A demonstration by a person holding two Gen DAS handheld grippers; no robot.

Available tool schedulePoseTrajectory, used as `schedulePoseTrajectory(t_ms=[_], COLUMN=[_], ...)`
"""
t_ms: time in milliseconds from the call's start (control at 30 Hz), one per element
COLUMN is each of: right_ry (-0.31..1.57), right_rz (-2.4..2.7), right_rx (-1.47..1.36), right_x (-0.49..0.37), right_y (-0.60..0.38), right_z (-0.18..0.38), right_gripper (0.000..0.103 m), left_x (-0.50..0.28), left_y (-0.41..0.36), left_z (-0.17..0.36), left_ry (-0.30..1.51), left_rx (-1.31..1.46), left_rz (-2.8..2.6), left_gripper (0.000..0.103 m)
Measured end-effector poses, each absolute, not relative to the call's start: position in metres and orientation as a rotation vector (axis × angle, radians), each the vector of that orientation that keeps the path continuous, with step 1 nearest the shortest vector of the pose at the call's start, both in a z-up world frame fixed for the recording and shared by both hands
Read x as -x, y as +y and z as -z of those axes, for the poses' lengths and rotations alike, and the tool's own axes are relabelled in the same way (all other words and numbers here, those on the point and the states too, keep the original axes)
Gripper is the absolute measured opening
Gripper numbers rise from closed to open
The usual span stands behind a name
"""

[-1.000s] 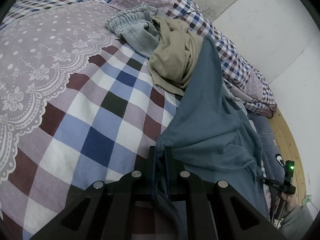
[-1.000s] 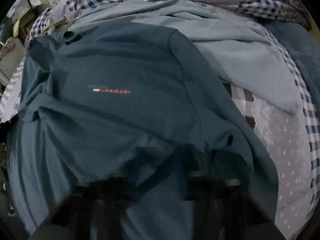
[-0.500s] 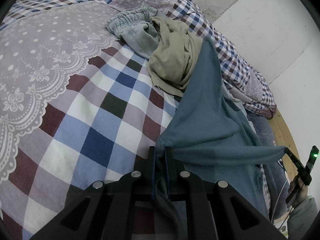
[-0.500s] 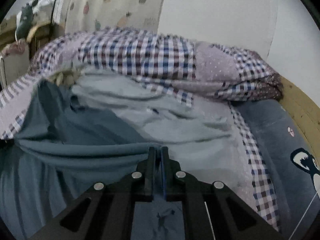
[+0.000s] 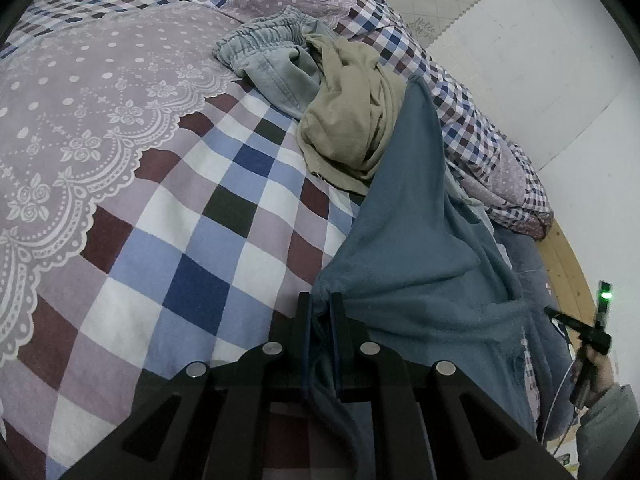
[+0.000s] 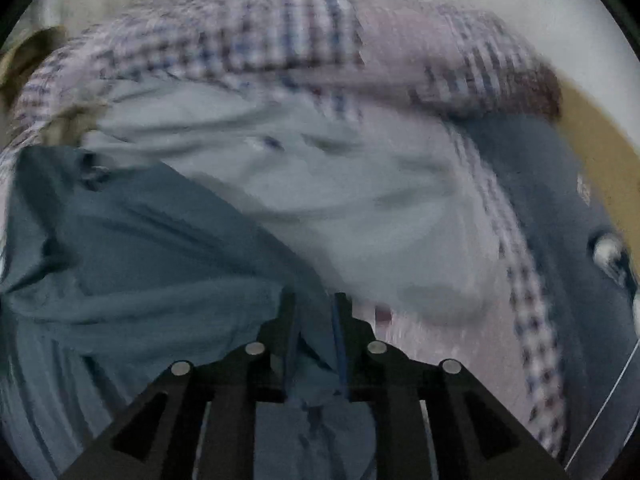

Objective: Fold clothes

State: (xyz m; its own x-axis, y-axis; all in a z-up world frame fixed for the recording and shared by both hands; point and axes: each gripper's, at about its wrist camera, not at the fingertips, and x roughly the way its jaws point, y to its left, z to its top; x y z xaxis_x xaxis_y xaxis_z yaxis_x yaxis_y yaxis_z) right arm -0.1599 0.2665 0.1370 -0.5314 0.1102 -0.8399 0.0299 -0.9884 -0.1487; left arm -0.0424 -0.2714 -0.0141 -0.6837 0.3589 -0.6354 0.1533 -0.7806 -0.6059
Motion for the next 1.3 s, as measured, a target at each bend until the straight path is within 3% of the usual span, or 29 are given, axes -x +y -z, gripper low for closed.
schedulePoseTrajectory(t_ms=[67, 100, 133, 433, 567, 600, 633, 667, 900, 1000, 1100, 1167, 1200, 1233, 1300], right_ry=[-0.084, -0.055, -0.031, 0.081, 0.008, -0.025, -0.058, -0.091, -0.209, -0.325, -0.537, -0.534, -0.511, -0.481, -0.417], right_rz=[-2.713, -2.732, -2.744, -2.736, -2.698, -2.707, -2.715, -2.722, -2.744, -2.619, -2.429, -2.441, -2.477, -2.543, -2.722], right_rx=[1.508, 1.513, 1.537, 1.716, 1.715, 1.712, 1.709, 1.705, 1.689, 1.834, 1.926, 1.903, 1.873, 1.827, 1.756], right_x=[0.149, 0.141, 0.134, 0.111, 0.117, 0.116, 0.115, 0.114, 0.068, 0.056, 0.054, 0.057, 0.06, 0.065, 0.077], right_y=[0.274, 0.273, 0.271, 0.252, 0.246, 0.242, 0.238, 0.234, 0.233, 0.236, 0.233, 0.227, 0.222, 0.212, 0.179], right_z=[-0.13, -0.127, -0.122, -0.066, -0.054, -0.056, -0.057, -0.058, -0.092, -0.08, -0.067, -0.081, -0.09, -0.103, -0.128], right_gripper=[0.028, 0.045, 0.051, 0.051, 0.05, 0.042, 0.013, 0.002, 0.003, 0.005, 0.011, 0.013, 0.025, 0.042, 0.052], left_x=[0.043, 0.042, 0.042, 0.042, 0.043, 0.043, 0.043, 0.043, 0.043, 0.042, 0.042, 0.042, 0.043, 0.043, 0.043], left_y=[-0.272, -0.272, -0.272, -0.271, -0.271, -0.271, -0.272, -0.272, -0.272, -0.272, -0.272, -0.273, -0.273, -0.273, -0.273], left_z=[0.014, 0.014, 0.015, 0.015, 0.015, 0.015, 0.015, 0.015, 0.013, 0.013, 0.013, 0.013, 0.013, 0.013, 0.013], left_ry=[-0.986, -0.986, -0.985, -0.982, -0.985, -0.986, -0.986, -0.987, -0.992, -0.993, -0.999, -1.002, -1.001, -1.001, -1.0], left_rx=[1.19, 1.19, 1.19, 1.191, 1.192, 1.192, 1.191, 1.191, 1.185, 1.182, 1.178, 1.177, 1.178, 1.178, 1.179], left_rz=[-2.596, -2.597, -2.597, -2.602, -2.599, -2.599, -2.599, -2.598, -2.598, -2.599, -2.599, -2.6, -2.6, -2.6, -2.6], left_gripper=[0.009, 0.009, 0.009, 0.009, 0.009, 0.009, 0.009, 0.009, 0.008, 0.008, 0.008, 0.008, 0.008, 0.008, 0.008])
